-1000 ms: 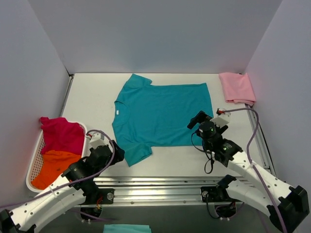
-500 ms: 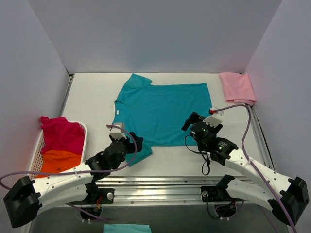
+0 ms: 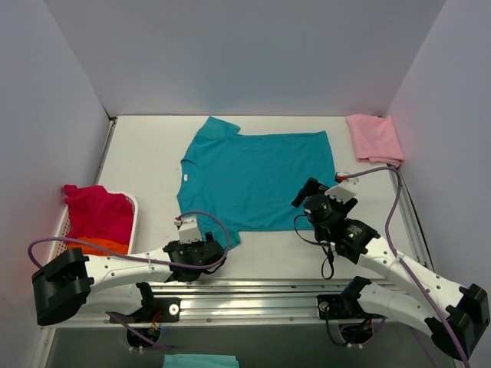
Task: Fold and stack the t-shirts
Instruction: Fold the tshirt
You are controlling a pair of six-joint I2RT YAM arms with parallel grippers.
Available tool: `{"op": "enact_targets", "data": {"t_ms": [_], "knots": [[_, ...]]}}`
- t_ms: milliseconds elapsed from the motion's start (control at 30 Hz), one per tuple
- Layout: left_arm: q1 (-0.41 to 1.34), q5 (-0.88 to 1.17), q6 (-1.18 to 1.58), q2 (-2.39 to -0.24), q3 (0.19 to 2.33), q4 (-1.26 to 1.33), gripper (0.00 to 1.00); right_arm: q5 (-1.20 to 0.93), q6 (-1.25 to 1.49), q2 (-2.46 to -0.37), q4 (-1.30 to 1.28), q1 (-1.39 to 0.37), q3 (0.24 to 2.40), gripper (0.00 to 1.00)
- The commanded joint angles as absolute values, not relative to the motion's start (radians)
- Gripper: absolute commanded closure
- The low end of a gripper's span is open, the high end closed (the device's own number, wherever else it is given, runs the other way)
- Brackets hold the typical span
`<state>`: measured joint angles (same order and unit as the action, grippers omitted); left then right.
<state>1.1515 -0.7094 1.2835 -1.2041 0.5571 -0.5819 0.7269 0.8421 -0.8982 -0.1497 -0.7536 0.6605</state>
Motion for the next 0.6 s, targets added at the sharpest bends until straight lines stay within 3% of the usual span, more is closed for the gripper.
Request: {"op": "enact_targets", "data": {"t_ms": [0,433,567], "knots": [[1.140,-0.628,1.367,-1.122,0.480,-0.471,0.11,0.788,0.864,-0.919,-0.179,-0.758,0.690,0.00],[1.114,-0.542,1.364,-1.216,0.393,-0.256,0.12,0.810,0.871,-0.957,-0.193,-0.758,0.701,0.00],[1.114,-0.511,1.365,-1.238,0.405,-0.265,0.19,0.815,0.876,-0.960,-0.196,-0.756,0.701,0.00]]}}
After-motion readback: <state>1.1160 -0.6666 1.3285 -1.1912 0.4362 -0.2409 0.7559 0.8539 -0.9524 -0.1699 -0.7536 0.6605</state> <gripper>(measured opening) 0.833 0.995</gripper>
